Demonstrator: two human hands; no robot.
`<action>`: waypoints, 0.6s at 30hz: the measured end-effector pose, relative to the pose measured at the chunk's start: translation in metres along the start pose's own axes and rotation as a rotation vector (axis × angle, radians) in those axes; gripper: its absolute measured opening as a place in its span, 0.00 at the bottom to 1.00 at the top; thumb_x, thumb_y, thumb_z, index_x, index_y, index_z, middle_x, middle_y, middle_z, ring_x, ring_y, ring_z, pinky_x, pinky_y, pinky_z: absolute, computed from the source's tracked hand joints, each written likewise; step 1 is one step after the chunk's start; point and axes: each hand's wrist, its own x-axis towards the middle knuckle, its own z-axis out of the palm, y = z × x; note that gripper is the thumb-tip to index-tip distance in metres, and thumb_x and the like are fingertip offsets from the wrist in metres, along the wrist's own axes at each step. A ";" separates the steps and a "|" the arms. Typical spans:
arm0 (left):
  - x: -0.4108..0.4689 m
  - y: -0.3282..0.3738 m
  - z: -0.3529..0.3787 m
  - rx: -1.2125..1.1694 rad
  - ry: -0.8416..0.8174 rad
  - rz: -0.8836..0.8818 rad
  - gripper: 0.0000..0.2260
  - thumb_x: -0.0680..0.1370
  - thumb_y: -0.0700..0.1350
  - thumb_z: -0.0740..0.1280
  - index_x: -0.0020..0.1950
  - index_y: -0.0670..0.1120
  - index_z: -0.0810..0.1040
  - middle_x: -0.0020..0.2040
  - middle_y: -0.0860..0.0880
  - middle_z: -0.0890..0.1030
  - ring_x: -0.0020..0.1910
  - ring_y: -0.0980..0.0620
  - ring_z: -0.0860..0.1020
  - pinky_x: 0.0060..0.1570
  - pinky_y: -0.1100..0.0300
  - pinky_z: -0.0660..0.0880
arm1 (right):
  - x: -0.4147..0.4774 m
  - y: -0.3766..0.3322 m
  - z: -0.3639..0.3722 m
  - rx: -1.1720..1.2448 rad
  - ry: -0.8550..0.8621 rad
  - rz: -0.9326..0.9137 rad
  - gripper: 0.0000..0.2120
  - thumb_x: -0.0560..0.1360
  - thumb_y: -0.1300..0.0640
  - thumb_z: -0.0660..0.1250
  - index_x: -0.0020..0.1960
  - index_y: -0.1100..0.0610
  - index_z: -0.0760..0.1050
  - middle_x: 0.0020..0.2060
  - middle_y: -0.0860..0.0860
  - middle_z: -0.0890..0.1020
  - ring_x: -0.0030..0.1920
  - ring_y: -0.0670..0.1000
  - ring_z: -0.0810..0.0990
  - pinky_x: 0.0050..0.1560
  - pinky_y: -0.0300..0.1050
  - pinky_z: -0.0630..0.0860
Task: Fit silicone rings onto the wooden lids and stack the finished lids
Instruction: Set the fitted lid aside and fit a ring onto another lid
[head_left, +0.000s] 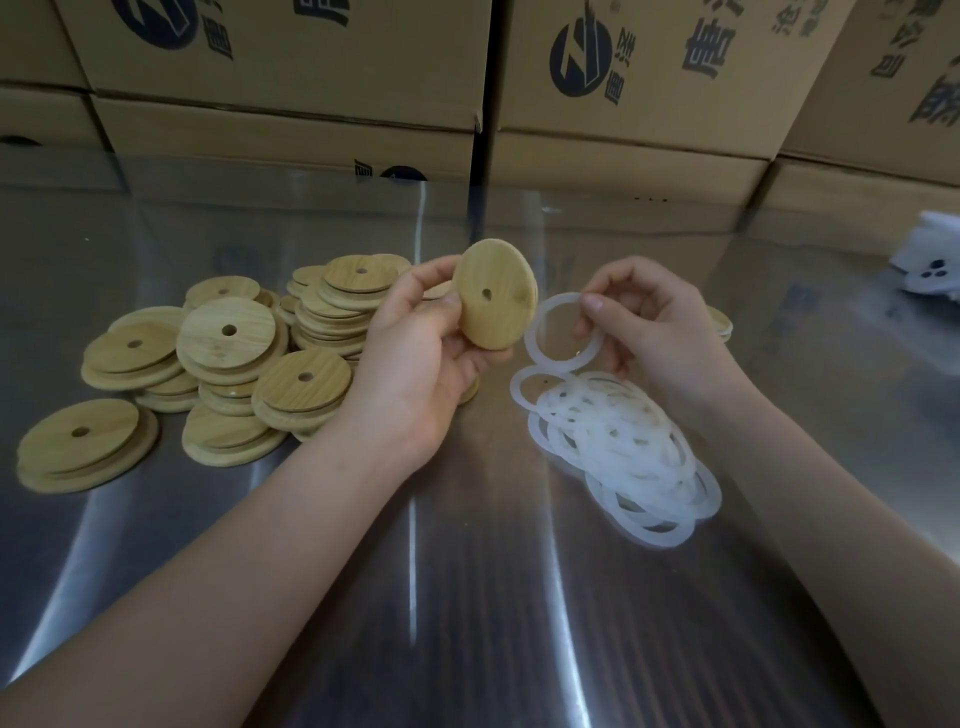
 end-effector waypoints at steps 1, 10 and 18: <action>0.000 0.000 0.000 -0.084 -0.035 -0.056 0.14 0.83 0.36 0.54 0.56 0.48 0.78 0.48 0.46 0.86 0.44 0.49 0.85 0.41 0.55 0.82 | 0.000 0.000 0.000 0.019 0.004 0.000 0.06 0.78 0.60 0.67 0.44 0.51 0.77 0.34 0.52 0.82 0.26 0.50 0.73 0.25 0.41 0.71; 0.003 0.000 -0.001 -0.176 -0.070 -0.326 0.20 0.76 0.56 0.66 0.58 0.42 0.81 0.49 0.41 0.80 0.41 0.49 0.80 0.36 0.60 0.77 | 0.001 -0.001 0.002 0.086 -0.014 0.026 0.05 0.79 0.62 0.65 0.45 0.54 0.75 0.33 0.52 0.81 0.25 0.50 0.74 0.25 0.40 0.71; -0.001 0.000 0.000 -0.163 -0.138 -0.237 0.27 0.65 0.41 0.72 0.64 0.38 0.77 0.50 0.42 0.78 0.43 0.50 0.80 0.40 0.61 0.79 | 0.000 -0.003 0.002 0.135 0.013 0.050 0.05 0.79 0.63 0.65 0.46 0.56 0.75 0.33 0.52 0.81 0.25 0.50 0.73 0.25 0.40 0.71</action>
